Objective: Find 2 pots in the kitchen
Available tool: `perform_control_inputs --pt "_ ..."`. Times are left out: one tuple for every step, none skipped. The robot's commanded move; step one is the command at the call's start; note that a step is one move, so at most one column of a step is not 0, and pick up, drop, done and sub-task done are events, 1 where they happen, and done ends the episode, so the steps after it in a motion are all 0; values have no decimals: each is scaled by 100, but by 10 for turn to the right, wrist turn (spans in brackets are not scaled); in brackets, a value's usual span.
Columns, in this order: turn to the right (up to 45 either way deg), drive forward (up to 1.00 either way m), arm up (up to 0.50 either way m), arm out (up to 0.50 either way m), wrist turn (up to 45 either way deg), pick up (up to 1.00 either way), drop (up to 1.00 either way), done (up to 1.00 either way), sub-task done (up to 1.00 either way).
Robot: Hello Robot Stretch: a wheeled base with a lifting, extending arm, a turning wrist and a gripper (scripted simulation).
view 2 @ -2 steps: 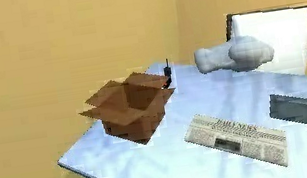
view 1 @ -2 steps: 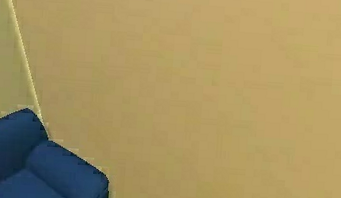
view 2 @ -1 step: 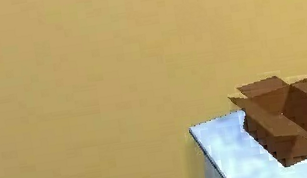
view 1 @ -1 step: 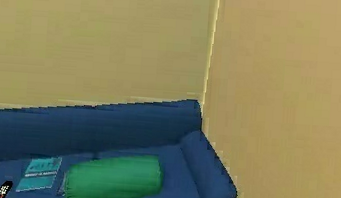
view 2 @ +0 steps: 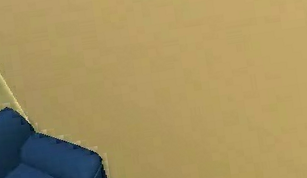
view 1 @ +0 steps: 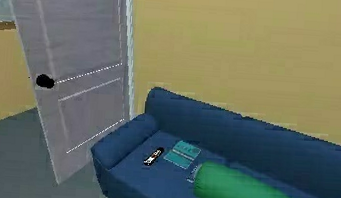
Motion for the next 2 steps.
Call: perform_control_inputs --pt "-450 0 0 0 0 0 0 0 0" --pt "-30 0 0 0 0 0 0 0 0"
